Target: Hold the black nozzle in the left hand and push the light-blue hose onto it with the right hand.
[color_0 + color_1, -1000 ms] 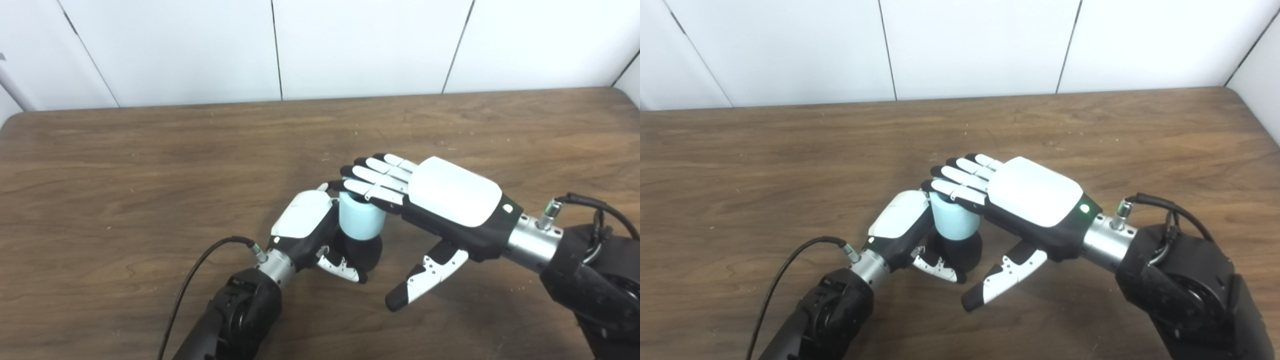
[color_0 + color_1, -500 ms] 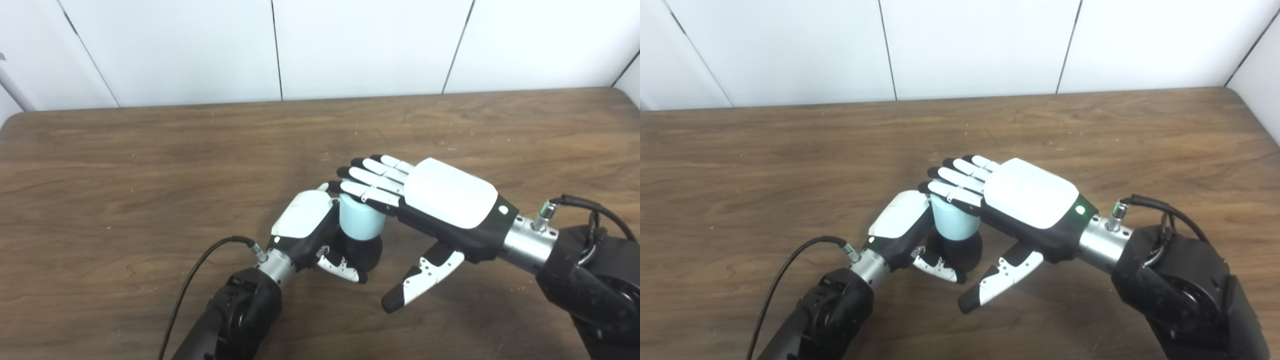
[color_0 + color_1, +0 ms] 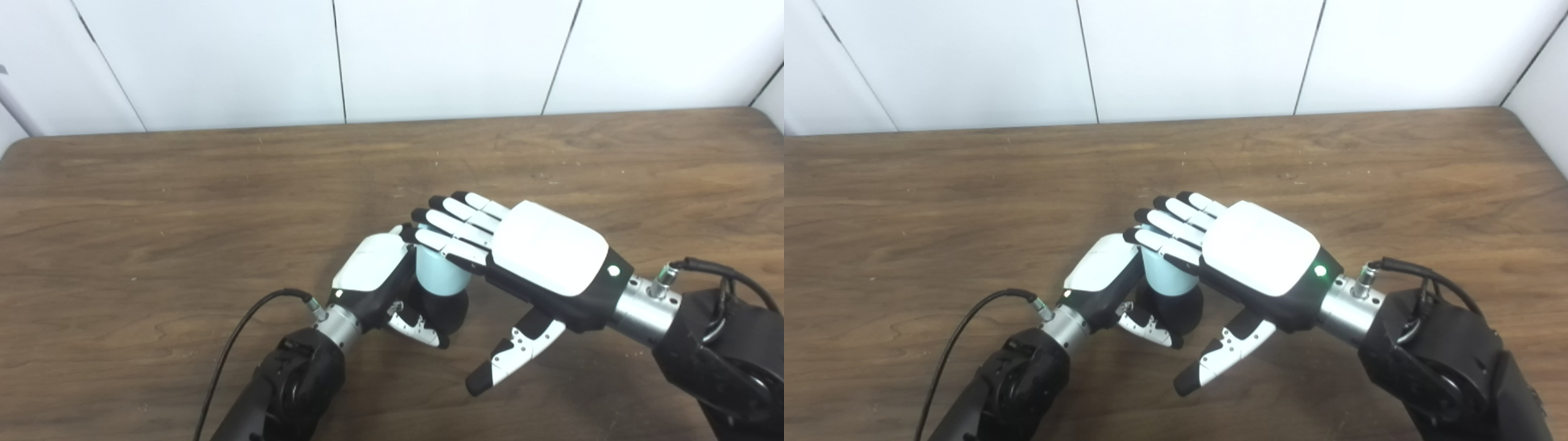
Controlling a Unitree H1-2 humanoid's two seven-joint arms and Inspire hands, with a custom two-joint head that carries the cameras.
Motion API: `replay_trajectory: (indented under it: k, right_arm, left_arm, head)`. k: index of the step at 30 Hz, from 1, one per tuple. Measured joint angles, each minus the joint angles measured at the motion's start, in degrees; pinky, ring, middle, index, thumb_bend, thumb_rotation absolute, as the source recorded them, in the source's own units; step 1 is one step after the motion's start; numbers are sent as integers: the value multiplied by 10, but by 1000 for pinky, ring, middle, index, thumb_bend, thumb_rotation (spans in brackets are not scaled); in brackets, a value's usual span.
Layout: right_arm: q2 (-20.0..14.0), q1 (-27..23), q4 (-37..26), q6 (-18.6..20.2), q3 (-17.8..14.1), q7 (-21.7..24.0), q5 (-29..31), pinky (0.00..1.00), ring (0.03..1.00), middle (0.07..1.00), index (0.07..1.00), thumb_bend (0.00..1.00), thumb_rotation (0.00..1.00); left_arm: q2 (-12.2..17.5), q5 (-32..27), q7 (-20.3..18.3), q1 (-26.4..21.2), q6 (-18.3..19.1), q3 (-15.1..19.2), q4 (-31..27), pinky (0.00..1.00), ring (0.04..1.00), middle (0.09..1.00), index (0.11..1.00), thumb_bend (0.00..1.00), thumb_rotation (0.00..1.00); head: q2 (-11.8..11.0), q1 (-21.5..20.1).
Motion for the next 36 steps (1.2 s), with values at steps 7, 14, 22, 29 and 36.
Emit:
replay_trajectory:
  k: [7, 14, 22, 29, 36]
  right_arm:
    - [0, -1, 1, 17, 7, 1, 1, 1000, 1000, 991, 940, 705, 1000]
    - [-3, -2, 4, 22, 8, 1, 11, 1000, 1000, 993, 940, 708, 1000]
    - [-3, -2, 12, 22, 8, -4, 18, 1000, 1000, 994, 941, 709, 1000]
    - [-3, 9, 16, 20, 11, -22, 18, 1000, 1000, 995, 942, 710, 1000]
    - [-5, 23, 23, 20, 19, -29, 18, 1000, 1000, 1000, 943, 698, 1000]
  left_arm:
    - [0, -6, -3, 1, 3, 2, -3, 1000, 675, 501, 475, 523, 0]
    - [0, -5, -3, 1, 5, 1, -3, 1000, 677, 478, 486, 524, 0]
    - [1, -5, -3, 1, 5, 1, -3, 1000, 676, 468, 492, 524, 0]
    - [0, -4, -3, 1, 6, 1, -3, 1000, 678, 480, 488, 524, 0]
    - [1, -5, -3, 3, 8, 1, -5, 1000, 680, 492, 482, 523, 0]
  head:
    - [1, -1]
    - [0, 0]
    - [0, -2]
    - [1, 0]
    - [4, 0]
